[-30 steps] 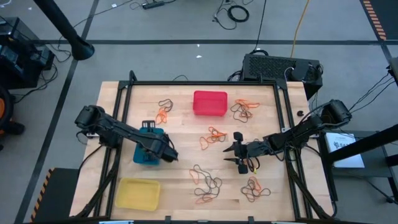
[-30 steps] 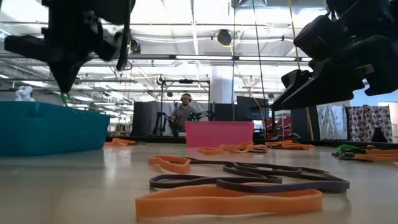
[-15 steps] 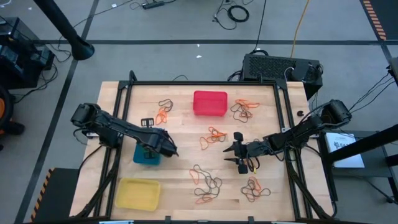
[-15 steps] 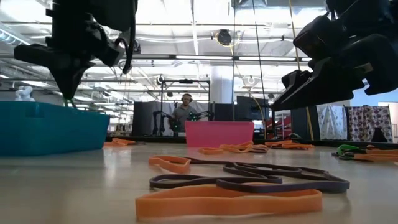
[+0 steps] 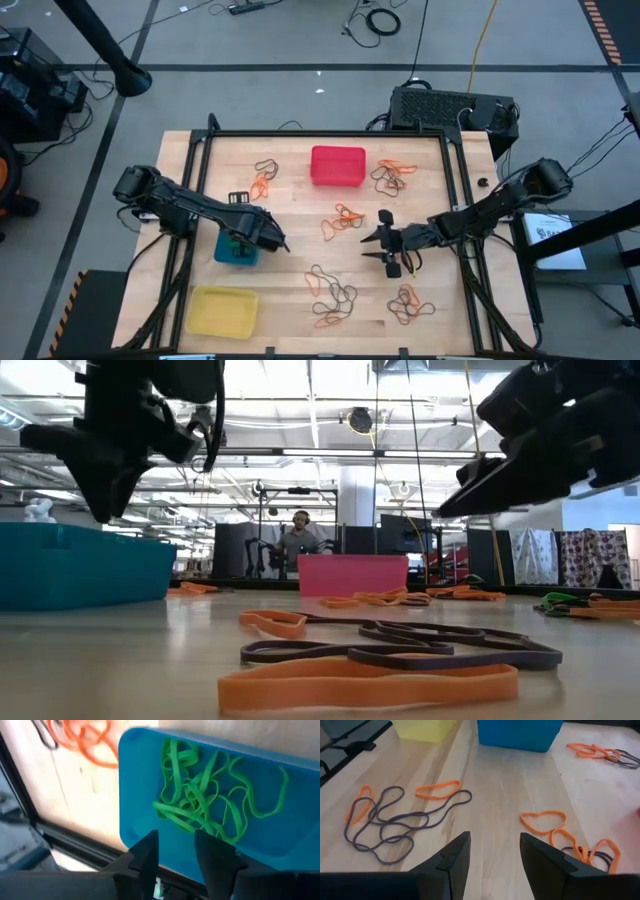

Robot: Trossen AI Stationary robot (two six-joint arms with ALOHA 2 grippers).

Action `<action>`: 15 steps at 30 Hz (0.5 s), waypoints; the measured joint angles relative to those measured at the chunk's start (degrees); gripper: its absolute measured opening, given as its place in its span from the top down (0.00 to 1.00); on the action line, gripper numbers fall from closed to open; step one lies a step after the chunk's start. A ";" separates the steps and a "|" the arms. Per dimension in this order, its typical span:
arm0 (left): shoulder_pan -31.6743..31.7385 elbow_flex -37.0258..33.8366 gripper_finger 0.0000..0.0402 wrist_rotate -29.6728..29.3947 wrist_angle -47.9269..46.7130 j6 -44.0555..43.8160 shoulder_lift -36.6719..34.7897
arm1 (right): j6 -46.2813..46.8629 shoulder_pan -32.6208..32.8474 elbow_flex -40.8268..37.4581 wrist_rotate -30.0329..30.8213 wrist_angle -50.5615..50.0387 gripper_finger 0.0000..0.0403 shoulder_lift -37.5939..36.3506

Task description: Sort rubber bands into baskets

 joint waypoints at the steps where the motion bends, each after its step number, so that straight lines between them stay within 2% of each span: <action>1: 0.00 0.32 0.66 -0.21 0.50 1.27 -0.71 | 0.34 0.00 0.00 -0.02 -1.06 0.59 -0.99; 4: 0.07 1.34 0.66 -2.60 6.39 4.14 -4.02 | 3.00 0.00 0.23 -0.02 -7.86 0.59 -4.74; 6: 0.14 1.38 0.66 -3.97 14.64 7.22 -6.84 | 5.45 0.00 0.89 -0.04 -15.49 0.59 -7.72; 10: 0.15 -2.56 0.66 -5.01 44.94 17.18 -10.51 | 12.14 -0.02 2.65 -0.02 -30.47 0.59 -12.93; 15: 1.21 -11.48 0.66 2.37 84.66 31.95 -6.32 | 22.58 -0.02 3.55 -1.64 -46.60 0.59 -18.36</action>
